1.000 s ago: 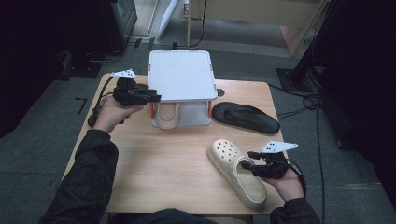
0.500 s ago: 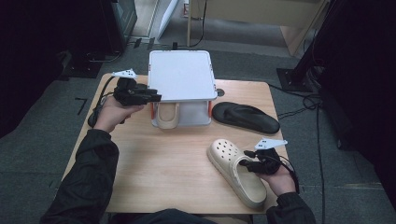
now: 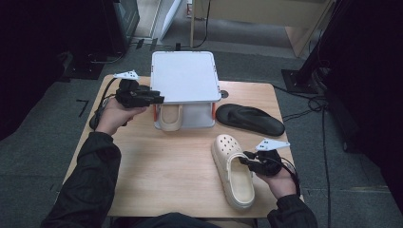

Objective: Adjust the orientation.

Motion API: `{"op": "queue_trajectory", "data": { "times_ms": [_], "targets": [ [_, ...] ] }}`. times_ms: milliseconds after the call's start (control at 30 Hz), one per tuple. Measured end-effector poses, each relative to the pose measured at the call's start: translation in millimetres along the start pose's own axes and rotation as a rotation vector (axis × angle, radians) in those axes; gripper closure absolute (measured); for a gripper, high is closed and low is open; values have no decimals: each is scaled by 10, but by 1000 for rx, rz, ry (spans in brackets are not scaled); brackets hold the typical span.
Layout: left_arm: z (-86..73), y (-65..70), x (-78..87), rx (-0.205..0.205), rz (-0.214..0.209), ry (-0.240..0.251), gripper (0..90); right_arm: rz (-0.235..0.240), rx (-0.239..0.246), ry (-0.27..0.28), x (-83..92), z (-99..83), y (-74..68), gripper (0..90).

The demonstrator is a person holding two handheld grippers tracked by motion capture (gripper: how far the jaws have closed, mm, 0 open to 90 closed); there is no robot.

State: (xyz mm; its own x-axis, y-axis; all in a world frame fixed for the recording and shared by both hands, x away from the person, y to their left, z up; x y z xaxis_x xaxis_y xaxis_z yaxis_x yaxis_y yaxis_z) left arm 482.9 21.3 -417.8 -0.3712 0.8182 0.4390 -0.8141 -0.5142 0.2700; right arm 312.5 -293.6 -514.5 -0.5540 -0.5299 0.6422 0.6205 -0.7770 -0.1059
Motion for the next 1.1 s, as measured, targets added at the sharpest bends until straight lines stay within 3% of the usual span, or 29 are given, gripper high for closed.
{"op": "queue_trajectory", "data": {
  "times_ms": [200,467,600,967,1100],
  "targets": [
    [-1,-1,1,1,-2,1,591,-16,11,10,-20,71,-33,722],
    [0,2,-2,-1,0,1,591,-28,-11,55,-10,206,-57,753],
    [-1,4,-4,-3,0,1,591,-43,10,72,-63,322,-117,753],
    [-1,3,-6,-2,-1,3,591,-59,33,66,-382,554,-320,750],
    [-1,3,-6,-2,-1,3,591,-69,14,64,-501,603,-380,749]
  ]
}}
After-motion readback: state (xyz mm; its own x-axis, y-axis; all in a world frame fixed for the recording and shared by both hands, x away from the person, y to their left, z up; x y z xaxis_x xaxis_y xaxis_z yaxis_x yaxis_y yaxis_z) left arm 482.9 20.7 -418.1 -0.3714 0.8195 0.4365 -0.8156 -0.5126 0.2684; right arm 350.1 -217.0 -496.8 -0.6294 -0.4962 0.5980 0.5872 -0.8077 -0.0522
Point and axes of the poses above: each handheld gripper's, and its own axes: x roughly backward along the jaws, z roughly out of its top, y roughly to its right, the point moved 10 cm from there along -x, roughly forward along the jaws, and after that the axes turned 3 degrees about y, right-handed, at the moved point
